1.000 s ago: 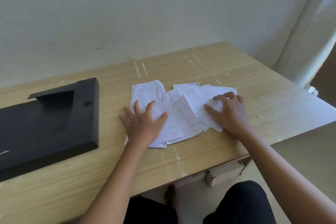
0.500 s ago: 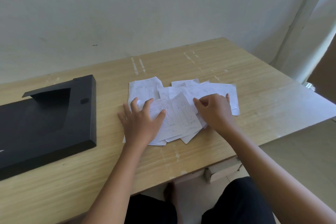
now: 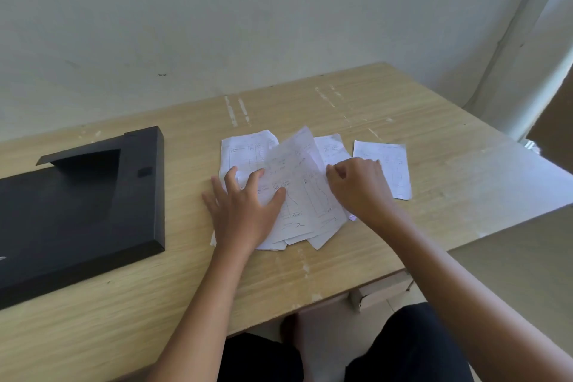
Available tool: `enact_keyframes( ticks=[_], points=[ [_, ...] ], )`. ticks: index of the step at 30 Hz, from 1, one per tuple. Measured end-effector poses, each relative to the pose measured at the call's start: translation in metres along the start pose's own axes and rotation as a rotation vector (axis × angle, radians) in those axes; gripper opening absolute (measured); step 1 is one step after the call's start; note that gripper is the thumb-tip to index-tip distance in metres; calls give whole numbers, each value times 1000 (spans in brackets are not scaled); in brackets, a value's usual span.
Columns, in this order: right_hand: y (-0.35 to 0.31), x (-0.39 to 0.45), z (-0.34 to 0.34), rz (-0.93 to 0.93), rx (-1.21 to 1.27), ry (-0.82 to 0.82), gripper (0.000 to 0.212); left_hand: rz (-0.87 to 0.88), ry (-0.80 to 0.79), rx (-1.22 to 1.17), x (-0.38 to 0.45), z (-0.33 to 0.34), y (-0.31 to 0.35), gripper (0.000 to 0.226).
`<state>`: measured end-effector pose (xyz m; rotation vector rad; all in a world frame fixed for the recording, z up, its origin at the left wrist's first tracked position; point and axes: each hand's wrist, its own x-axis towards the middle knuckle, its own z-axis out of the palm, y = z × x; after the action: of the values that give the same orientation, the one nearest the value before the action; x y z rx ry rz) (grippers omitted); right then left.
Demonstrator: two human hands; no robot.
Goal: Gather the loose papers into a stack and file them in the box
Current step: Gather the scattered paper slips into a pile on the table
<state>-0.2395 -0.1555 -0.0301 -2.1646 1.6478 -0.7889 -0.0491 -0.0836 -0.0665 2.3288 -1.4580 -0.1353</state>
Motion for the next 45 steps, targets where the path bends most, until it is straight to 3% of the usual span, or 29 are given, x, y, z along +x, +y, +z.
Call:
enact_keyframes(
  ticks=[3,5,10,18,20,23,25,27,29,31,33,36,41,45],
  points=[
    [0,7,-4,20,11,66,31,-2,0,-9,-1,-1,0,68],
    [2,14,-8,49,44,55,36,-3,0,-7,-1,-2,1,67],
    [8,21,-7,3,-12,-114,28,-3,17,6,-2,-2,1,66],
    [8,13,2,-72,-215,66,28,-24,34,-32,-1,-3,3,62],
    [13,11,-2,-53,-170,78,27,25,163,-50,-5,-6,6,53],
    [28,5,-7,7,-24,120,24,236,473,-28,-12,-12,11,35],
    [41,0,-11,28,22,139,26,338,531,-16,-11,-20,16,30],
    [56,-1,-14,56,-33,82,38,407,389,28,-10,-30,23,39],
    [67,0,-17,85,-130,2,47,461,118,101,-14,-35,35,56],
    [70,3,-17,59,-175,-43,45,448,-170,150,-23,-36,49,81],
    [67,5,-16,-3,-172,-72,37,456,-313,193,-31,-31,61,104],
    [64,7,-20,-61,-92,-65,32,494,-329,216,-30,-29,66,113],
    [69,7,-26,-34,-53,-94,31,532,-396,221,-26,-34,60,85],
    [57,0,-22,-64,115,-173,34,559,-432,243,-26,-34,60,67]
  ],
)
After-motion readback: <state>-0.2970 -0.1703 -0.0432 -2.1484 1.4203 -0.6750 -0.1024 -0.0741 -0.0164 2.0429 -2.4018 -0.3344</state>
